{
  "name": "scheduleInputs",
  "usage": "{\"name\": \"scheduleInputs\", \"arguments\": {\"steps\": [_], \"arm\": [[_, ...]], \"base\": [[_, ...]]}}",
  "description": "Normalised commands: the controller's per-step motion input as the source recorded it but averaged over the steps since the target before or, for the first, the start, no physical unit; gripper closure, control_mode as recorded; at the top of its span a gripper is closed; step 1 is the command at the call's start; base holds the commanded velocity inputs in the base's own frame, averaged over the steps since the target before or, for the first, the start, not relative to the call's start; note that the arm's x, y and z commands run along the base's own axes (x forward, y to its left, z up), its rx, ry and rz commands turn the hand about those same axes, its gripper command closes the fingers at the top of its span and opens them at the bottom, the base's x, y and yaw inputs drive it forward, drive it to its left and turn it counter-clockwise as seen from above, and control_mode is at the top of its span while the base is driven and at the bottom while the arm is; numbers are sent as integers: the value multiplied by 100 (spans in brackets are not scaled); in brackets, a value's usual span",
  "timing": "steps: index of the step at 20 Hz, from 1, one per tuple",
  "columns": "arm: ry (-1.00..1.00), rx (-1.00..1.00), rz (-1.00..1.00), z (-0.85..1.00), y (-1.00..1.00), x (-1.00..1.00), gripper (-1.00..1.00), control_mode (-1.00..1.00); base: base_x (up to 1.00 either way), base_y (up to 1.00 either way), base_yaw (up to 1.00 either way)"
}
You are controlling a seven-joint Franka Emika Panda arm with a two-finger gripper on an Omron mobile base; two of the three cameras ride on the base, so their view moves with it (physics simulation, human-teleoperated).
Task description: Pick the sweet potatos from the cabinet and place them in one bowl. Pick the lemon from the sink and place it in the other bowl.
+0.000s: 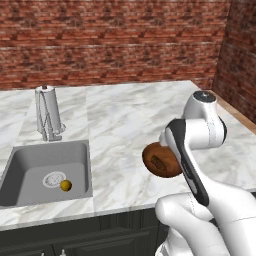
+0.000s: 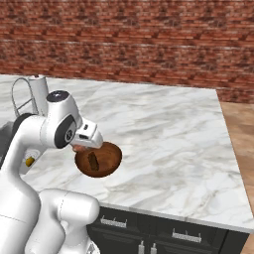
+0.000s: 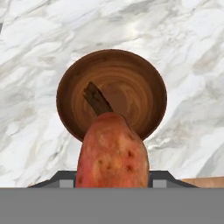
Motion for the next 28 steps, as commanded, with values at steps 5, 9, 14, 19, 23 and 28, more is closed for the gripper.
{"name": "scheduleInputs", "arguments": {"steps": [5, 9, 14, 19, 23, 28], "arm": [[0, 0, 0, -29, 0, 32, 100, -100], [-3, 0, 0, -32, 0, 27, 100, -100], [-3, 0, 0, -32, 0, 23, 100, -100], [-2, 1, 0, -27, 0, 21, 100, -100], [0, 3, 0, -24, -2, 8, 100, -100], [0, 2, 0, -18, 0, 0, 100, -100]], "base": [[0, 0, 0], [0, 0, 0], [0, 0, 0], [0, 0, 0], [0, 0, 0], [0, 0, 0]]}}
